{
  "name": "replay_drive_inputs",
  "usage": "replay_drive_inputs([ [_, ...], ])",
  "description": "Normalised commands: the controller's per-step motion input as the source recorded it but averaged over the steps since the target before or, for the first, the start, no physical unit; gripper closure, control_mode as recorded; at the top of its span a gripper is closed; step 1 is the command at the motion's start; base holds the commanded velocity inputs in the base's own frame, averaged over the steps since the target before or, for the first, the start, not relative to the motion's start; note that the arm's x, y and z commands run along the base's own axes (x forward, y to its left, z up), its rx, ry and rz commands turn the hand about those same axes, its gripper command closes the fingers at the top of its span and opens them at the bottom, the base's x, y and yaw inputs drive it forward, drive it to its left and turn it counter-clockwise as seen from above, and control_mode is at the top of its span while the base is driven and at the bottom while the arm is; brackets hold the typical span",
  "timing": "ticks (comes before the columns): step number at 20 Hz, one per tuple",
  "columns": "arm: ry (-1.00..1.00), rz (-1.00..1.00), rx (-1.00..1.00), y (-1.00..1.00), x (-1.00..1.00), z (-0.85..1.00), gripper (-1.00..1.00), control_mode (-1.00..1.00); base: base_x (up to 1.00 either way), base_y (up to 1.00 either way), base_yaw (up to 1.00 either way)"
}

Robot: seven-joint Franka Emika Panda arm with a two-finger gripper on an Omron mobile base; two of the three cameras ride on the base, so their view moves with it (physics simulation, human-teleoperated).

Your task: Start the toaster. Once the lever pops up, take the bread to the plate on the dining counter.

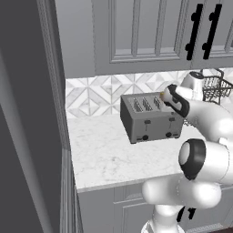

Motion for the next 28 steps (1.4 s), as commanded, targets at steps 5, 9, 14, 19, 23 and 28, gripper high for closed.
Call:
replay_drive_inputs([
  [5,0.00,0.00,0.00,-0.08,0.24,-0.23,1.00,-1.00,0.00,0.00,0.00],
  [9,0.00,-0.01,0.00,-0.16,0.17,-0.27,1.00,-1.00,0.00,0.00,0.00],
  [14,0.00,0.00,0.00,-0.17,0.18,-0.22,1.00,-1.00,0.00,0.00,0.00],
  [19,0.00,0.00,0.00,-0.03,0.17,-0.24,1.00,-1.00,0.00,0.00,0.00],
  [23,0.00,0.00,0.00,0.00,0.13,-0.19,1.00,-1.00,0.00,0.00,0.00],
  [28,0.00,-0.02,0.00,0.01,0.03,-0.28,1.00,-1.00,0.00,0.00,0.00],
])
